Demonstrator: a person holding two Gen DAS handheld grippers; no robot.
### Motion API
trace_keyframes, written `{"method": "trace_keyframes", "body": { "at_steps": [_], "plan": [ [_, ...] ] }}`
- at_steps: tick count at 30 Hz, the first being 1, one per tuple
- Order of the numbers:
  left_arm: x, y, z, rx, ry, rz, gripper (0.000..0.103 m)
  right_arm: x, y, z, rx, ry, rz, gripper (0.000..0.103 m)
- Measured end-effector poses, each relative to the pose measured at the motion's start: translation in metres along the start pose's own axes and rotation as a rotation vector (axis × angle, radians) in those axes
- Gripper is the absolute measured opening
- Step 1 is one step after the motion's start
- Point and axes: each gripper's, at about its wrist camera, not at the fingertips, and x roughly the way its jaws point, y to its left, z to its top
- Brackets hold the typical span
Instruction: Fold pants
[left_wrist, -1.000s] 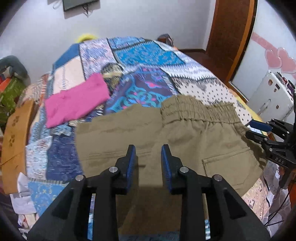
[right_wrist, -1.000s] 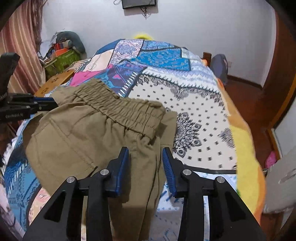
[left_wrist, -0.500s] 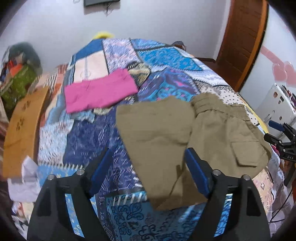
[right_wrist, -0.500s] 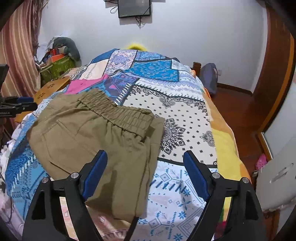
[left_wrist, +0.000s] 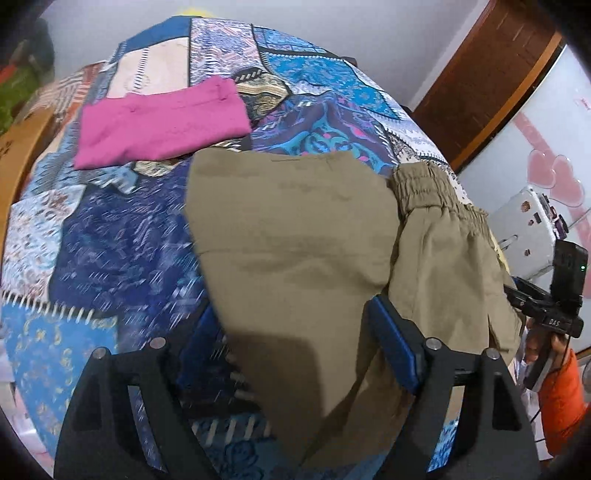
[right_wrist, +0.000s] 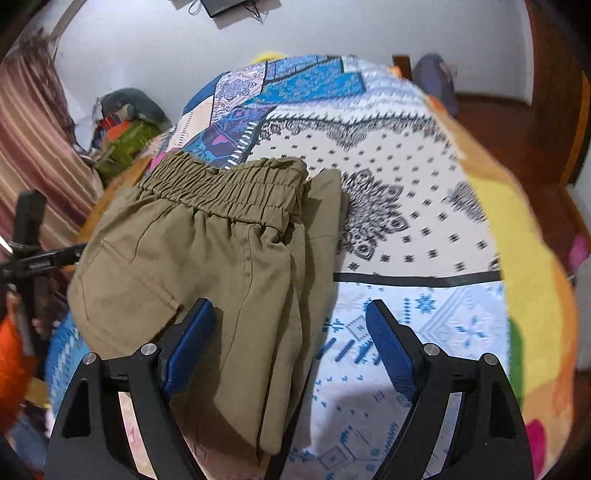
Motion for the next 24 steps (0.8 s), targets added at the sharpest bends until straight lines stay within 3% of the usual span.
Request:
{"method": "trace_keyframes", "body": {
  "at_steps": [3,6,8,12,15,18,20,24],
  "plan": [
    [0.007,-0.003,0.010,0.000,0.003,-0.029,0.082,0.006,0.000,0.005,-0.003,0.007,0.036,0.082],
    [0.009,-0.005,0.018,-0.019,0.004,-0.057,0.082,0.013,0.001,0.013,0.010,0.015,0.090,0.070],
    [0.009,-0.005,0.019,-0.031,0.005,-0.078,0.081,0.014,0.000,0.015,0.036,0.027,0.103,0.067],
    [0.001,-0.003,0.014,-0.054,0.013,-0.148,0.070,0.010,0.000,0.013,0.023,0.047,0.114,0.059],
    [-0.004,0.001,0.009,-0.079,0.018,-0.206,0.067,0.006,-0.002,0.010,0.029,0.062,0.139,0.053],
    [0.001,-0.002,0.010,-0.063,0.032,-0.164,0.061,0.006,-0.003,0.009,0.023,0.063,0.145,0.052],
    [0.003,-0.007,0.013,-0.052,0.034,-0.123,0.056,0.008,-0.003,0.010,0.041,0.056,0.149,0.044],
    [0.005,-0.017,0.020,-0.005,0.033,-0.050,0.030,0.007,-0.002,0.014,0.043,0.035,0.133,0.029]
  ]
}}
